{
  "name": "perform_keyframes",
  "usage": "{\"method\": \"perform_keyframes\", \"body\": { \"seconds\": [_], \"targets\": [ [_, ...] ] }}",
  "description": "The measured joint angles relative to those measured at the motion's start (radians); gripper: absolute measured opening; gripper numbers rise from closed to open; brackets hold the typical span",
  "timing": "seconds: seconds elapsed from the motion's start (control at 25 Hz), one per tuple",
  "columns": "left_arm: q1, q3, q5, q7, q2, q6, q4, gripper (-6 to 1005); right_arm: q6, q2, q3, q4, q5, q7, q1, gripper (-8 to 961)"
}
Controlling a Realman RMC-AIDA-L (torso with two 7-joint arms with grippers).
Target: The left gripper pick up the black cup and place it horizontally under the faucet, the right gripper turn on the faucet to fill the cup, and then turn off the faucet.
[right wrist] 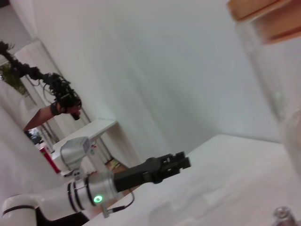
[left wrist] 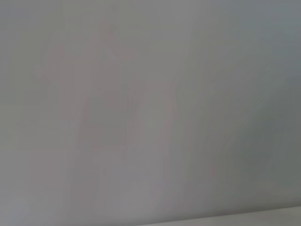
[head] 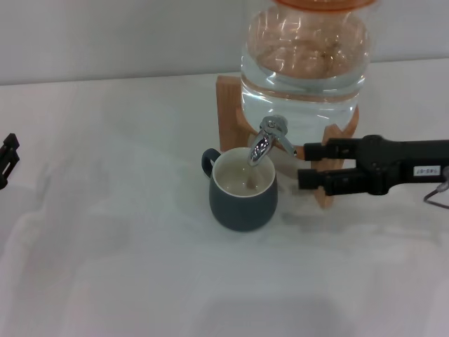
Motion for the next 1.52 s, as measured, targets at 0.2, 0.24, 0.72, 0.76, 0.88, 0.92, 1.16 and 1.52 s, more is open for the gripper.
{"method": "perform_keyframes", "body": {
  "seconds": [0.2,0.24,0.72,0.76,0.88,0.92,1.16,1.52],
  "targets": [
    [0.003,0.000,0.000,0.000,0.000,0.004,0.000,528,0.029,-0.007,0.019,-0.006,0.005,0.000,-0.009,841],
    [0.002,0.000,0.000,0.000,0.000,0.004,0.000,528,0.040,-0.008,0.019,-0.009,0.005,0.000,-0.011,841],
    [0.000,0.000,0.017,-0.002,0.000,0.010,0.004,528,0.129,-0.022,0.049,-0.011,0.034,0.005,-0.034,841],
    [0.000,0.000,0.018,-0.002,0.000,0.010,0.005,528,0.130,-0.024,0.051,-0.011,0.035,0.005,-0.035,841],
    [-0.001,0.000,0.022,-0.002,0.000,0.010,0.005,528,0.135,-0.026,0.057,-0.010,0.036,0.005,-0.038,841],
    [-0.001,0.000,0.024,-0.002,0.000,0.010,0.005,528,0.135,-0.026,0.057,-0.010,0.036,0.005,-0.039,841],
    [-0.010,0.000,0.025,-0.002,0.000,0.010,0.006,528,0.142,-0.012,0.054,-0.008,0.037,0.005,-0.039,841],
    [-0.014,0.000,0.025,-0.002,0.000,0.012,0.001,528,0.125,0.006,-0.019,-0.002,0.082,-0.005,-0.022,841]
  ]
}}
